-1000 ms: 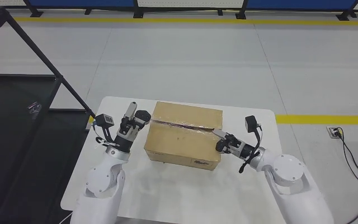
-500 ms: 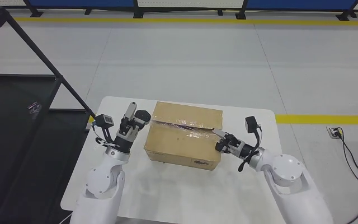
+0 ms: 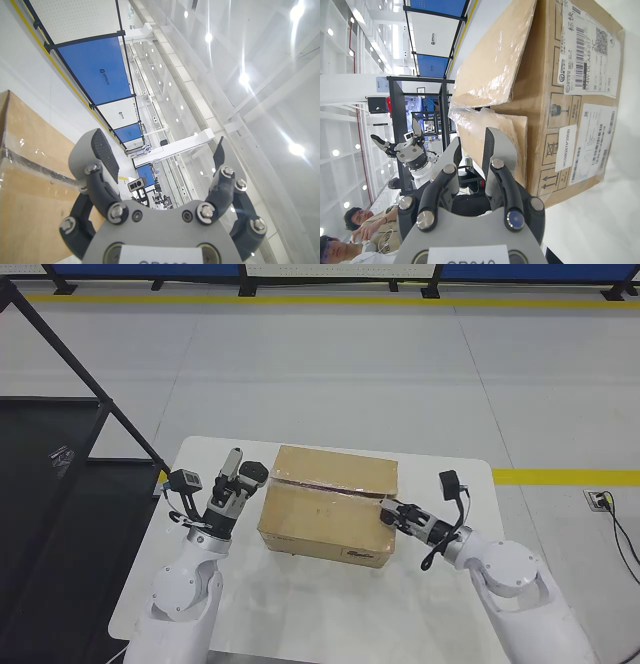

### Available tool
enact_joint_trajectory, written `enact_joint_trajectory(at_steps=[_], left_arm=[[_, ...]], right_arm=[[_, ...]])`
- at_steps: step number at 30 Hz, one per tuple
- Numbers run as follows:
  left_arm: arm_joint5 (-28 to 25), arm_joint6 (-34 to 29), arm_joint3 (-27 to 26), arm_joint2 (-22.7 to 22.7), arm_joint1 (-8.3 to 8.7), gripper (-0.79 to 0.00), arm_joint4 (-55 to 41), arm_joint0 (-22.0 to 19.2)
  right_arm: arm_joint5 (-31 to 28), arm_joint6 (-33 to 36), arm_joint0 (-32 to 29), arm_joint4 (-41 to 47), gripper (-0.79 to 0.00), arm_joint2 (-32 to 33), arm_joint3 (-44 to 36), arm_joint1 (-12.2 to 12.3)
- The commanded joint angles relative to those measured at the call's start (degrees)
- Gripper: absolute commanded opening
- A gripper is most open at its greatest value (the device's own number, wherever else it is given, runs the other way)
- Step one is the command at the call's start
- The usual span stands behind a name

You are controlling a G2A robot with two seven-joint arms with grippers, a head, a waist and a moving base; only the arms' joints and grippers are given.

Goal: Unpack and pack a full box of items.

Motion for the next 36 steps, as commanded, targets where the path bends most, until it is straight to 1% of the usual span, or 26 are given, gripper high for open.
enact_joint_trajectory(at_steps=[1,2,4,7,12,15,16,17,18,19,20,23,27,31,33,35,36], left_arm=[[-0.02,0.14,-0.09,-0.08,0.07,0.000,-0.02,0.03],[-0.07,0.16,-0.09,-0.11,0.10,0.000,-0.05,0.06],[-0.09,0.14,-0.07,-0.17,0.16,0.000,-0.09,0.08],[-0.11,0.29,-0.11,-0.26,0.26,0.000,-0.17,0.19],[-0.17,0.24,-0.17,-0.52,0.43,0.000,-0.50,0.40],[-0.01,0.38,-0.25,-0.64,0.53,0.000,-0.61,0.48],[-0.01,0.37,-0.29,-0.67,0.56,0.000,-0.64,0.53],[-0.02,0.47,-0.33,-0.72,0.59,0.000,-0.74,0.59],[-0.12,0.48,-0.38,-0.77,0.63,0.000,-0.69,0.66],[-0.15,0.50,-0.39,-0.83,0.66,0.000,-0.64,0.71],[-0.10,0.49,-0.37,-0.89,0.70,0.000,-0.72,0.76],[0.01,0.65,-0.41,-0.96,0.79,0.000,-0.79,0.80],[0.21,0.61,-0.22,-0.61,0.86,0.000,-0.81,0.64],[0.33,0.39,0.14,0.32,0.86,0.000,-0.57,0.10],[0.29,0.46,0.21,0.67,0.87,0.000,-0.36,-0.02],[0.32,0.63,0.30,0.83,0.89,0.000,-0.35,-0.09],[0.38,0.66,0.33,0.87,0.91,0.000,-0.31,-0.11]], right_arm=[[-1.38,-0.78,-0.22,-0.67,-0.631,-0.04,-0.75,0.03],[-2.25,-1.23,-0.34,-1.00,-0.650,0.00,-0.98,0.06],[-3.25,-1.49,-0.43,-1.28,-0.730,-0.02,-1.19,0.08],[-4.71,-1.88,-0.17,-2.22,-0.776,-0.30,-1.16,0.11],[-7.73,-2.77,0.69,-3.08,-0.785,-0.84,-0.63,0.06],[-6.38,-3.96,1.10,-3.61,-0.785,-1.03,-0.27,0.01],[-6.49,-3.56,1.11,-3.52,-0.717,-1.18,-0.55,0.01],[-6.43,-3.25,0.94,-3.53,-0.597,-0.95,-0.67,0.08],[-6.35,-3.00,0.61,-3.61,-0.517,-0.56,-1.02,0.18],[-6.23,-2.66,0.11,-3.61,-0.456,-0.06,-1.47,0.30],[-6.05,-1.86,-0.52,-3.04,-0.428,0.45,-1.96,0.42],[-6.37,0.52,-2.73,-1.89,-0.403,2.36,-3.45,0.87],[-6.37,1.88,-5.70,-0.26,-0.413,4.44,-4.54,1.31],[-4.12,2.11,-5.81,0.07,-0.391,4.08,-3.50,1.36],[-3.64,2.32,-5.32,0.56,-0.394,3.57,-2.57,1.31],[-3.28,2.36,-4.75,0.74,-0.339,3.08,-1.71,1.27],[-2.92,2.42,-4.48,0.58,-0.326,2.85,-1.28,1.27]])
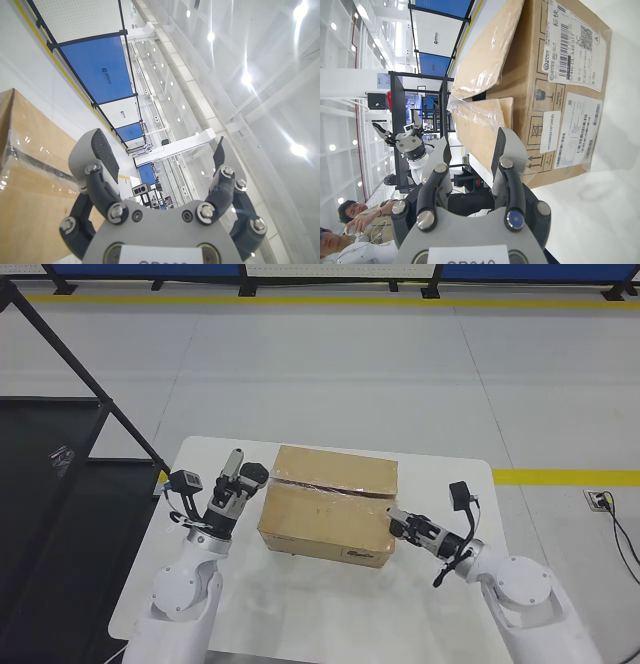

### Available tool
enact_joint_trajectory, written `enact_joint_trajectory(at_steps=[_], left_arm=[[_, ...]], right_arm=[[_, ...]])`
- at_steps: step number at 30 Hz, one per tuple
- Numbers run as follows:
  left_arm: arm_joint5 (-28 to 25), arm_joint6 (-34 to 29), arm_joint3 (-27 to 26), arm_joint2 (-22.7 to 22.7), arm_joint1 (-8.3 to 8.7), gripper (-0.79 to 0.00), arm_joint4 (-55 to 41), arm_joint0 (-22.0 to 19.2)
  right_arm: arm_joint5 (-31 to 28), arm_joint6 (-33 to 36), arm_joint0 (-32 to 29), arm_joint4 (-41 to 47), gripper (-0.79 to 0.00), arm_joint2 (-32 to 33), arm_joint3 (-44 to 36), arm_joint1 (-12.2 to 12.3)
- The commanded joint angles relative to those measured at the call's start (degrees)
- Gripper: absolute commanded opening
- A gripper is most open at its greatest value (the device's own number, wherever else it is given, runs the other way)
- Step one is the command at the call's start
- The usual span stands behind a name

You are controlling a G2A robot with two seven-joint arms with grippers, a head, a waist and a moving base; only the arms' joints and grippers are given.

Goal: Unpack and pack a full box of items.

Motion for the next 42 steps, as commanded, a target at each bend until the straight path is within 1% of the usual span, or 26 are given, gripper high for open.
enact_joint_trajectory(at_steps=[1,4,7,10,13,15,19,20,24,26,30,32,33,36,40,41,42], left_arm=[[0.11,0.06,0.07,0.05,0.05,0.000,0.12,-0.03],[0.09,0.34,0.26,-0.06,0.12,0.000,0.18,0.01],[0.21,0.56,0.27,-0.12,0.19,0.000,0.14,0.03],[0.25,0.63,0.30,-0.05,0.25,0.000,0.11,-0.04],[0.29,0.74,0.49,0.20,0.27,0.000,0.14,-0.32],[0.26,0.72,0.62,0.41,0.28,0.000,0.08,-0.52],[0.18,0.66,0.84,0.65,0.33,0.000,-0.01,-0.79],[0.21,0.63,0.88,0.66,0.36,0.000,0.10,-0.83],[0.14,0.66,0.98,0.41,0.48,0.000,0.07,-0.89],[0.12,0.71,1.01,0.28,0.53,0.000,-0.04,-0.87],[0.11,0.77,1.07,0.16,0.61,0.000,-0.28,-0.92],[-0.01,0.84,1.07,0.17,0.65,0.000,-0.29,-0.95],[-0.03,0.86,1.09,0.18,0.66,0.000,-0.30,-0.96],[-0.04,0.85,1.12,0.25,0.71,0.000,-0.42,-1.05],[-0.07,0.81,1.20,0.28,0.78,0.000,-0.55,-1.13],[-0.07,0.82,1.20,0.29,0.80,0.000,-0.57,-1.15],[-0.05,0.88,1.20,0.29,0.82,0.000,-0.62,-1.17]], right_arm=[[0.52,0.12,0.54,-0.13,-0.317,-0.43,0.62,-0.01],[0.70,0.27,0.96,0.12,-0.277,-0.68,1.17,0.00],[-0.13,1.15,0.83,0.08,-0.212,-0.58,1.09,0.15],[-0.14,1.20,0.24,-0.03,-0.203,-0.29,0.34,0.29],[-0.20,1.15,-0.33,0.04,-0.209,-0.02,-0.33,0.41],[0.00,0.91,-0.29,0.08,-0.200,-0.16,-0.25,0.42],[-0.12,0.45,0.64,0.57,-0.262,-0.91,0.92,0.33],[-0.16,0.38,0.98,0.65,-0.289,-1.21,1.34,0.28],[-0.31,0.38,2.49,0.84,-0.317,-2.18,3.00,0.16],[-0.22,0.42,3.20,0.88,-0.320,-2.61,3.81,0.11],[0.56,-0.45,4.31,0.19,-0.289,-3.42,4.72,0.02],[0.75,-0.85,4.54,-0.02,-0.326,-3.71,4.84,-0.02],[0.93,-1.47,4.66,-0.37,-0.382,-3.73,4.90,-0.02],[1.44,-2.61,4.67,-0.79,-0.483,-4.11,4.69,-0.08],[1.60,-2.96,4.83,-1.23,-0.668,-4.17,4.83,-0.04],[1.50,-3.13,4.85,-1.15,-0.763,-4.09,4.81,-0.04],[1.23,-3.32,4.80,-1.11,-0.785,-3.99,4.67,-0.02]])
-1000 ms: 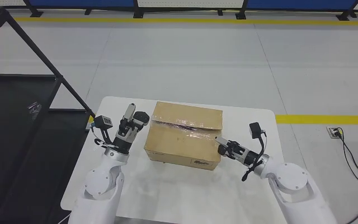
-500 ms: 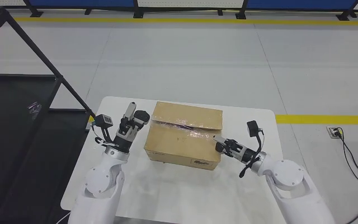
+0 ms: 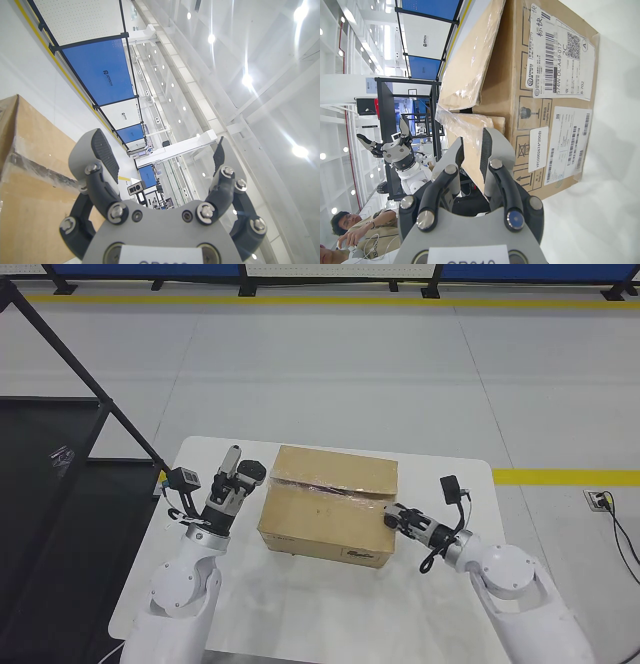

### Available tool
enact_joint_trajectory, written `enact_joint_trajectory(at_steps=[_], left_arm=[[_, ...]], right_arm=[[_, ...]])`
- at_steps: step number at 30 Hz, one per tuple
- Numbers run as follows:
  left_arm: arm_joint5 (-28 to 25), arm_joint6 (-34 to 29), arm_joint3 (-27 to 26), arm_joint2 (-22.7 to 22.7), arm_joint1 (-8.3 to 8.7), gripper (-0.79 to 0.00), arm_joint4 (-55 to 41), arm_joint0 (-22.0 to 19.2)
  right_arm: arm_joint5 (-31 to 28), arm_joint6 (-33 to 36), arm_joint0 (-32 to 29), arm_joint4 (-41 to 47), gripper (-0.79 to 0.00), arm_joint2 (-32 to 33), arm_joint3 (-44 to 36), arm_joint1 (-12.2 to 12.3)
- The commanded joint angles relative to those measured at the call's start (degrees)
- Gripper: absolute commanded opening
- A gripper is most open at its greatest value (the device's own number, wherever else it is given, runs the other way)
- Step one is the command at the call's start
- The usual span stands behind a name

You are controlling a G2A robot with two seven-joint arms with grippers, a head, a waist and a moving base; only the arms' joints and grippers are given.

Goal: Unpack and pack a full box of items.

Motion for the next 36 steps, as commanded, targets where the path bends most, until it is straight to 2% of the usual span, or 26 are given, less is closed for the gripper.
enact_joint_trajectory(at_steps=[1,13,24,30,36], left_arm=[[-0.07,0.13,-0.02,0.00,0.03,0.000,-0.04,-0.03],[-0.30,0.35,0.05,0.01,0.23,0.000,-0.32,0.24],[-0.49,0.47,-0.59,-0.72,0.51,0.000,-0.83,1.25],[-0.11,0.47,-0.51,-0.59,0.60,0.000,-0.79,1.11],[0.09,0.15,-0.22,0.22,0.61,0.000,-0.67,0.53]], right_arm=[[-0.69,-0.45,-0.13,-0.07,-0.785,0.21,-0.33,0.03],[-7.39,-2.62,0.70,-3.23,-0.785,0.09,-3.53,0.15],[-4.73,-1.74,5.64,-4.77,-0.785,-1.19,1.59,-0.08],[-5.19,-0.87,4.23,-5.63,-0.785,-0.34,1.20,0.27],[-3.12,-2.77,2.50,-8.94,-0.785,0.00,-1.05,0.54]])
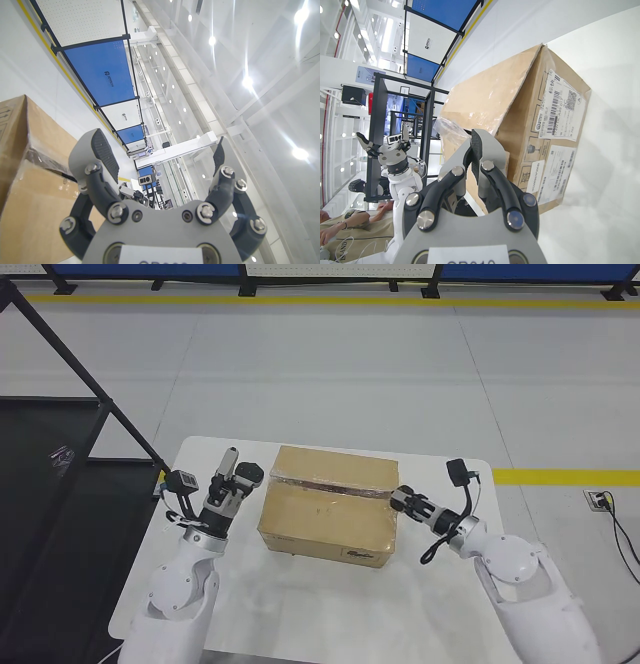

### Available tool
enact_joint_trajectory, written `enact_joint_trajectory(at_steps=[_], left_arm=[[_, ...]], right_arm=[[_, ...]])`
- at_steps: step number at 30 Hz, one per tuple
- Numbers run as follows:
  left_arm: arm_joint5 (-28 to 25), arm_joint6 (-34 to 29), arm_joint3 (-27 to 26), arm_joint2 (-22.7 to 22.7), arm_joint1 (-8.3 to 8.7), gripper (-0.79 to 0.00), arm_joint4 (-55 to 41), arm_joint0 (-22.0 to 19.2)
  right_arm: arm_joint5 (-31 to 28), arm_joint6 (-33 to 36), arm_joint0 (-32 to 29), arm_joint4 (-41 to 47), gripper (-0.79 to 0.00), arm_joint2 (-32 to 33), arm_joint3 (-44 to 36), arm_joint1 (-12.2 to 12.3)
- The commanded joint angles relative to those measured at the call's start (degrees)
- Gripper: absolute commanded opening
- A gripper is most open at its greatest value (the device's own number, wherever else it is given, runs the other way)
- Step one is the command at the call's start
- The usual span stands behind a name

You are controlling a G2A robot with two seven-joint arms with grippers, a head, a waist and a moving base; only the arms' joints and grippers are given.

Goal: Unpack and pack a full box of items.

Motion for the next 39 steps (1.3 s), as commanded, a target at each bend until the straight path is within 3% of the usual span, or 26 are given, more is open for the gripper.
enact_joint_trajectory(at_steps=[1,13,15,20,39], left_arm=[[-0.02,-0.04,0.07,0.23,0.01,0.000,0.09,-0.12],[0.16,0.15,0.11,0.40,0.16,0.000,0.08,-0.03],[0.18,0.17,0.08,0.45,0.18,0.000,0.06,-0.04],[0.27,0.21,0.07,0.64,0.23,0.000,0.14,-0.15],[-0.03,-0.02,0.75,0.83,0.44,0.000,-0.37,-0.71]], right_arm=[[0.91,-1.04,-0.40,-1.11,-0.785,-0.22,-0.63,0.00],[3.70,-3.63,-0.28,-4.22,-0.785,-1.84,-1.83,-0.25],[4.01,-3.65,-0.34,-4.57,-0.662,-1.97,-2.23,-0.26],[4.46,-4.07,-0.80,-4.89,-0.529,-1.79,-3.08,-0.26],[6.63,-5.70,-1.89,-5.37,-0.526,-0.42,-4.46,-0.25]])
